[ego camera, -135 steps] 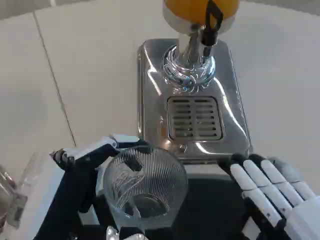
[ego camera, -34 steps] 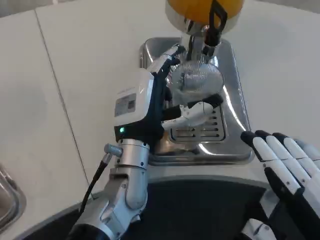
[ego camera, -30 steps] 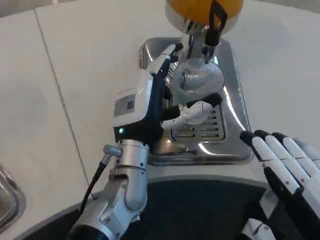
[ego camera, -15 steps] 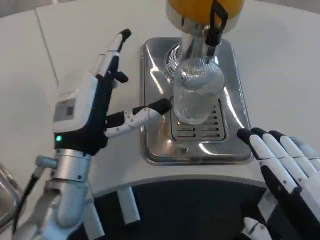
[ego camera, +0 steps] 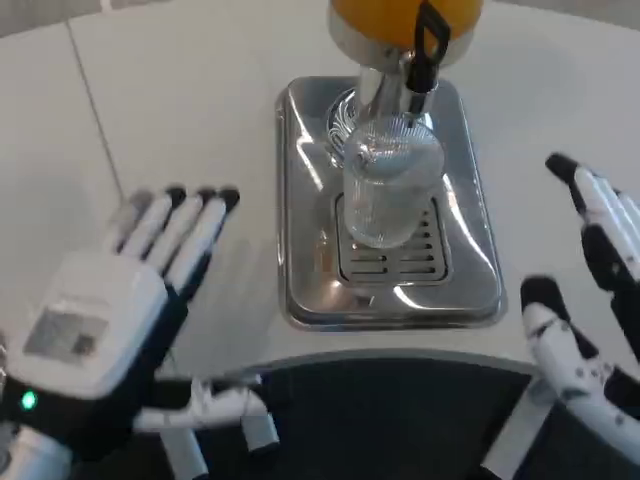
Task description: Grasp the cup under the faucet to collect the drink, then remove the cup.
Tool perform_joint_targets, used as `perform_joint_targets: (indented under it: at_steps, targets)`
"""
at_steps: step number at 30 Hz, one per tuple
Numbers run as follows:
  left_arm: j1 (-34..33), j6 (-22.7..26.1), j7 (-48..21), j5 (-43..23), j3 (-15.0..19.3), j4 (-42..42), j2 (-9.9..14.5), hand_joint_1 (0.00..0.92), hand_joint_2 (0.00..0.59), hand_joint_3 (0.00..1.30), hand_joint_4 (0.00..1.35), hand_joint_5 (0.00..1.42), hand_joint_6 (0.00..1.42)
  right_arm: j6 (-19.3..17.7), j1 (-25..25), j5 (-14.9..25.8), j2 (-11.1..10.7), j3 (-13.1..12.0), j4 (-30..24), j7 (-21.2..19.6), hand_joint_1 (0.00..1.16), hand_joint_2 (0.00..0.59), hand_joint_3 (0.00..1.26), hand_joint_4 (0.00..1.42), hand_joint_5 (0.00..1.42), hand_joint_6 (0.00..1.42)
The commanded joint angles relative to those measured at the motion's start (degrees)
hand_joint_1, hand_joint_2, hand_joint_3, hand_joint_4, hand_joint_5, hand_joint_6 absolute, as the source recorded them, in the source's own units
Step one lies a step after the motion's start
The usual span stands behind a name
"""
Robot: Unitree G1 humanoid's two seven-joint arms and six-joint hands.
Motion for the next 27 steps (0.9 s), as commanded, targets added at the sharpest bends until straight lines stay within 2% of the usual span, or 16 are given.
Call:
perform_joint_targets:
  at_steps: [1,5,9,11,15,18,23,27]
  targets:
    - [5.5,0.7,-0.4,3.7,0.5,-4.0,-1.4,0.011,0.026,0.0,0.0,0.0,0.0,6.5,-6.1,1.1,0.9,1.5,0.6,1.0,0.16,0.584,0.0,0.0,0.0,0.0]
    - [8.6,0.5,0.3,4.7,-0.2,-2.9,-3.0,0.0,0.033,0.0,0.0,0.0,0.0,11.9,-13.8,1.7,1.4,2.3,2.8,0.6,0.16,0.581,0.0,0.0,0.0,0.0]
    - [10.0,-0.2,0.4,5.1,-0.1,-3.1,-3.3,0.0,0.033,0.0,0.0,0.0,0.0,14.1,-19.8,2.9,-0.3,1.9,4.8,0.5,0.17,0.575,0.0,0.0,0.0,0.0]
    - [10.6,-0.3,0.3,5.1,-0.3,-3.6,-3.8,0.0,0.033,0.0,0.0,0.0,0.0,14.4,-21.6,3.7,-1.3,1.5,5.7,0.4,0.17,0.546,0.0,0.0,0.0,0.0]
    - [11.4,-0.5,0.2,5.2,-0.4,-4.3,-4.4,0.0,0.035,0.0,0.0,0.0,0.0,13.2,-26.1,7.4,-5.1,-0.6,8.5,-0.1,0.15,0.519,0.0,0.0,0.0,0.0]
    - [11.9,-0.6,0.1,5.5,-0.3,-4.9,-4.8,0.0,0.036,0.0,0.0,0.0,0.0,11.9,-29.1,11.4,-7.2,-1.7,11.5,-1.0,0.09,0.494,0.0,0.0,0.0,0.0]
    - [12.3,-0.5,-0.2,5.7,-0.1,-5.3,-5.4,0.0,0.036,0.0,0.0,0.0,0.0,9.5,-31.5,16.4,-8.9,-1.3,15.9,-2.8,0.08,0.495,0.0,0.0,0.0,0.0]
    - [12.2,-0.4,-0.2,5.8,-0.2,-5.1,-5.9,0.0,0.036,0.0,0.0,0.0,0.0,8.6,-33.6,18.7,-9.3,-0.3,17.6,-3.9,0.09,0.498,0.0,0.0,0.0,0.0]
